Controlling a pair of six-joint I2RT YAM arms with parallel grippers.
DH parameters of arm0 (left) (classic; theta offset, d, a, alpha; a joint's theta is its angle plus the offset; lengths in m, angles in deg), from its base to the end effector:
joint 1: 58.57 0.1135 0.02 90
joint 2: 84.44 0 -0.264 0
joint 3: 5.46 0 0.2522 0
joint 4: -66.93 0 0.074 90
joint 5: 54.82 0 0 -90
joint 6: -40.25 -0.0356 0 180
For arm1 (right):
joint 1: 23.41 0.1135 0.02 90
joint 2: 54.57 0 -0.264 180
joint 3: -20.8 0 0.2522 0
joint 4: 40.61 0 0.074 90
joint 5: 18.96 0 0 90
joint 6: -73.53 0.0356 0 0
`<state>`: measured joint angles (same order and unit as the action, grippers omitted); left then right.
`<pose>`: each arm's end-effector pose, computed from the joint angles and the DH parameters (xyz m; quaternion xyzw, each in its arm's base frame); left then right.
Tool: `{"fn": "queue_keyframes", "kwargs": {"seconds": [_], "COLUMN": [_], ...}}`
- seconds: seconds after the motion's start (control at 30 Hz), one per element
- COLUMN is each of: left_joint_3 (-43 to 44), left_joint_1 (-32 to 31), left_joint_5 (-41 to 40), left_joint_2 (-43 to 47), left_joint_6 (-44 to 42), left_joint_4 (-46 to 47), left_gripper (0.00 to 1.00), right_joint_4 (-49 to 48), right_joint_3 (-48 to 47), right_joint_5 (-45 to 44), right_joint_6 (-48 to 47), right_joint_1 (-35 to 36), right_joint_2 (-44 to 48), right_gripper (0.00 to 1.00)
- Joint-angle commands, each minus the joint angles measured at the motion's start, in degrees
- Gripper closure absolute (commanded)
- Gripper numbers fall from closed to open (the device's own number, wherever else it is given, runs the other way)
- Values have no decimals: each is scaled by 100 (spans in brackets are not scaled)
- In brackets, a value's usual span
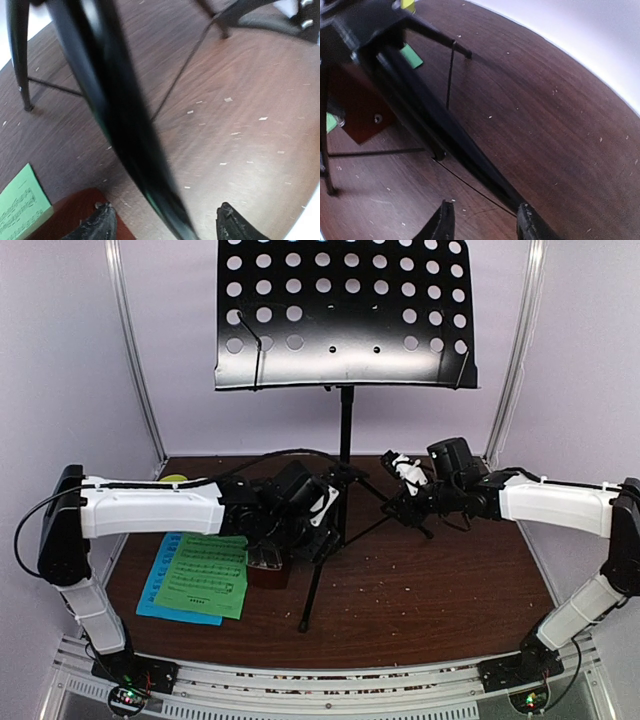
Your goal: Set up the instrument practice props
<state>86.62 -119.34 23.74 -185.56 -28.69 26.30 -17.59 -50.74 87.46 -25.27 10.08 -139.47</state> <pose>0.1968 -0.3373 0.2499 0.2849 0.8902 -0.1539 0.3205 0.2688 0.1899 0.2540 -0.3787 0.8006 0.2199 0.4088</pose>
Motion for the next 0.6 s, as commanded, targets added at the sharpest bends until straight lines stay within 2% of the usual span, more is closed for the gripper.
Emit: {"fn": "queue_keyframes", "kwargs": {"seconds": [0.0, 0.1, 0.2, 0.3, 0.37, 0.43, 0.5, 0.57], "left_joint_3": [240, 85, -271, -850, -1194, -1540, -1856, -2212], "left_joint_1": [38, 93, 489, 1198, 1678, 2307, 2893, 3568], "left_joint_5": [853, 1114, 1682, 2278, 2366, 2493, 2746, 3150], "left_joint_2": [760, 1256, 1782, 2510, 2922, 3278, 3561, 3723], "left_joint_6": [-403, -539, -424, -101, -13, 36, 113, 210], "left_joint_4": [321, 389, 460, 678, 665, 611, 607, 661], "left_gripper": [28, 23, 22, 21, 19, 15, 9, 7], "right_joint_4": [11, 97, 158, 164, 187, 231, 287, 277], "right_joint_3": [-46, -134, -180, -151, -130, -110, -93, -53], "right_joint_5": [-193, -251, -372, -486, -596, -685, -728, -707], "right_joint_6": [253, 320, 362, 376, 384, 390, 433, 517], "right_joint_1": [19, 17, 17, 17, 17, 9, 0, -33], "right_joint_2": [385, 553, 745, 946, 1062, 1176, 1246, 1310], "right_gripper": [45, 35, 23, 18, 15, 12, 2, 0]}}
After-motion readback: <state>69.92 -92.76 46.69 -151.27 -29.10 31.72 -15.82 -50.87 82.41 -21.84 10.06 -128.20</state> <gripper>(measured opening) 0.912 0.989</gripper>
